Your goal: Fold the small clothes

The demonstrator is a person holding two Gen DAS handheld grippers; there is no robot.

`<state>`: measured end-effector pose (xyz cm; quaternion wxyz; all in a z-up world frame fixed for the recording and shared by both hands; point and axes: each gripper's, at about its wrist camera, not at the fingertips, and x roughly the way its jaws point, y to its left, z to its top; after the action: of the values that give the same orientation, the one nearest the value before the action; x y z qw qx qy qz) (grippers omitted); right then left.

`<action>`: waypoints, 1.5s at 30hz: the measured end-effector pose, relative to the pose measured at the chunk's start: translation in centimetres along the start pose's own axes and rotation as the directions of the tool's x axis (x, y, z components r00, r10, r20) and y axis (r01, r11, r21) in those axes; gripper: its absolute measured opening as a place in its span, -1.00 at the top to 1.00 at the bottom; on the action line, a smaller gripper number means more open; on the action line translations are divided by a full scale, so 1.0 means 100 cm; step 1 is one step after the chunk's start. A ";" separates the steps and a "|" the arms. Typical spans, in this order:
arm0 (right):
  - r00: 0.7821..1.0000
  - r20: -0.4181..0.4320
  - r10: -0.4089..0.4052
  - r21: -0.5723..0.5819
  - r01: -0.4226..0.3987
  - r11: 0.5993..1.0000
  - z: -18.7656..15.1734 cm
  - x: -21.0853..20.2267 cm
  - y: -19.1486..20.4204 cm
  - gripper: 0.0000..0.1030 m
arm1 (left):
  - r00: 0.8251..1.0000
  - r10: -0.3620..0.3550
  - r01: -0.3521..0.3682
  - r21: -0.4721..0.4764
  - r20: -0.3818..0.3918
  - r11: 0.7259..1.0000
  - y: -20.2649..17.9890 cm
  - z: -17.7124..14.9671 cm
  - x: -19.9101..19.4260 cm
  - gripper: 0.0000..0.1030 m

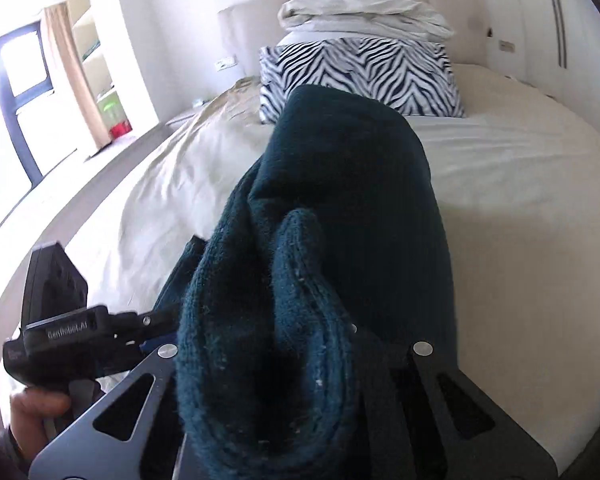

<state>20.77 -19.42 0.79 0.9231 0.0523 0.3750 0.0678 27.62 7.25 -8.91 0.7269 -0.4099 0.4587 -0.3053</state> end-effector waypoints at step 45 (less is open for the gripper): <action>0.988 0.136 -0.078 -0.668 0.149 0.729 -0.109 0.001 0.149 0.83 | 0.995 0.082 -0.081 0.021 -0.051 0.996 0.029 0.054 -0.027 0.77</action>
<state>11.91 -4.21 -4.87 0.8986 -0.3062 0.2812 0.1401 31.65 12.56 -8.98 0.7305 -0.3758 0.4908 -0.2902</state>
